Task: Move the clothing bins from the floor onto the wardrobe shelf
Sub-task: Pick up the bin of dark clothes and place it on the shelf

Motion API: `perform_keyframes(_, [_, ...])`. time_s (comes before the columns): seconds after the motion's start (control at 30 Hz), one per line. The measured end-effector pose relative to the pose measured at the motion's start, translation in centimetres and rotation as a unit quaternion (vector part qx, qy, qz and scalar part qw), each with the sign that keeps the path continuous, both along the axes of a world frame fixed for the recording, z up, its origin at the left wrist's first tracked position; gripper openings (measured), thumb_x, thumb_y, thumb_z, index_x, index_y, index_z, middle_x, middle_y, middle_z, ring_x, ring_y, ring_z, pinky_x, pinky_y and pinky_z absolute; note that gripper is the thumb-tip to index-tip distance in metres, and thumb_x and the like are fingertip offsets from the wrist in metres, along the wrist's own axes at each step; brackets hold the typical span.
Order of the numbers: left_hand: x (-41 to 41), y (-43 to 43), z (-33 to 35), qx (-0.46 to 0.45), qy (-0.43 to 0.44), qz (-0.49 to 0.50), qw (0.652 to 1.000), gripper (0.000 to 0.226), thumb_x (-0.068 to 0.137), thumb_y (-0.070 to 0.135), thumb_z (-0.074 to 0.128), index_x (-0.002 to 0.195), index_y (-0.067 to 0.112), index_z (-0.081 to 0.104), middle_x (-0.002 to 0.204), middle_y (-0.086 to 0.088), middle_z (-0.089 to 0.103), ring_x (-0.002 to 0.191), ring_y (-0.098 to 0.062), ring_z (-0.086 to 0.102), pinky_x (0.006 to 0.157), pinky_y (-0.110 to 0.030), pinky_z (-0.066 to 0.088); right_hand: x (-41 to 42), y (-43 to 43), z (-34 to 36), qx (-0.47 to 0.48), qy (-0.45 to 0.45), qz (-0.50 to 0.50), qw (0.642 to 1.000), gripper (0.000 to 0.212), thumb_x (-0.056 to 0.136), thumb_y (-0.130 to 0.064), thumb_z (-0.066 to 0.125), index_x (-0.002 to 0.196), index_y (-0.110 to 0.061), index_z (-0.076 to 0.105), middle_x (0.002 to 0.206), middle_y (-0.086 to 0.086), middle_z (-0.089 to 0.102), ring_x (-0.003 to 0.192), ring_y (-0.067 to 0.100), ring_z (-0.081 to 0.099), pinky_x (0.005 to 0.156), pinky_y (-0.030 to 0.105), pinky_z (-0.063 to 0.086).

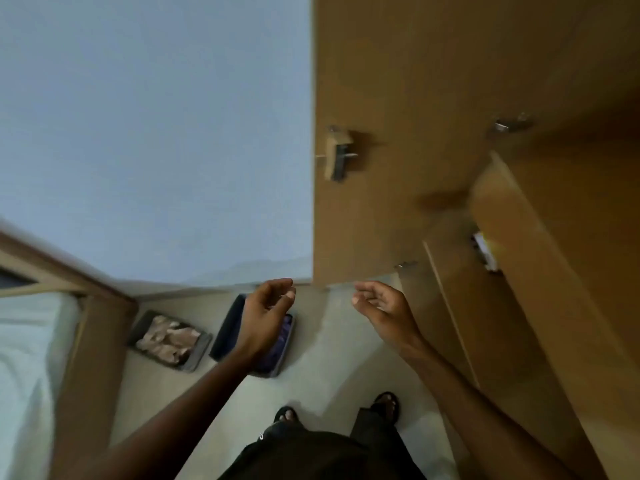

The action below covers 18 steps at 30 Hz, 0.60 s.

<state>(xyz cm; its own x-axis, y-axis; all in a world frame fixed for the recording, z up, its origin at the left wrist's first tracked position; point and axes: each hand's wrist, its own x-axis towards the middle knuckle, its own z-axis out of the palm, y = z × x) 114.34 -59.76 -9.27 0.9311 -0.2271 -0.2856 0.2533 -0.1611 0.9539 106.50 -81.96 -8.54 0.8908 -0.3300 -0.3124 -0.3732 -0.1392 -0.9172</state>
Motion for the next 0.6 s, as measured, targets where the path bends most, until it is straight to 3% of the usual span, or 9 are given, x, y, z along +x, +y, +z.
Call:
perform_keyframes(0.17, [1.4,9.9,-0.2,0.02,0.009,0.126,0.992,0.02,0.092,0.005,0.061,0.111,0.009,0.065,0.105,-0.008,0.071,0.092,-0.016,0.067,0.084,-0.027,0.055,6.4,7.8,-0.7,0.001,0.026,0.122,0.992,0.025,0.086,-0.021,0.07,0.11,-0.014,0.068,0.093,0.001,0.069,0.087,0.011,0.065,0.078,0.021,0.051])
perform_keyframes(0.37, [2.5,16.8,-3.5,0.088,0.054,0.233,0.967,0.02,0.094,0.012,0.059,0.113,0.015,0.065,0.103,-0.002,0.07,0.091,-0.014,0.066,0.062,-0.012,0.05,14.4,14.7,-3.6,-0.019,0.058,0.238,0.969,0.023,0.086,-0.02,0.069,0.109,-0.016,0.069,0.097,-0.003,0.071,0.089,0.005,0.066,0.076,0.016,0.05])
perform_keyframes(0.5, [5.1,18.4,-7.2,0.138,0.095,0.242,0.956,0.02,0.094,0.018,0.059,0.113,0.021,0.064,0.102,0.003,0.069,0.092,-0.011,0.066,0.072,-0.019,0.053,19.0,17.7,-7.9,-0.015,0.091,0.276,0.957,0.021,0.085,-0.022,0.069,0.107,-0.02,0.069,0.093,-0.008,0.071,0.084,-0.003,0.066,0.075,0.014,0.049])
perform_keyframes(0.6, [7.6,19.1,-11.4,0.169,0.126,0.233,0.949,0.017,0.094,0.019,0.059,0.11,0.024,0.063,0.097,0.004,0.068,0.09,-0.011,0.065,0.069,-0.016,0.049,21.4,19.4,-13.5,-0.011,0.124,0.285,0.95,0.021,0.084,-0.022,0.069,0.105,-0.02,0.07,0.09,-0.005,0.071,0.085,0.005,0.068,0.075,0.017,0.049])
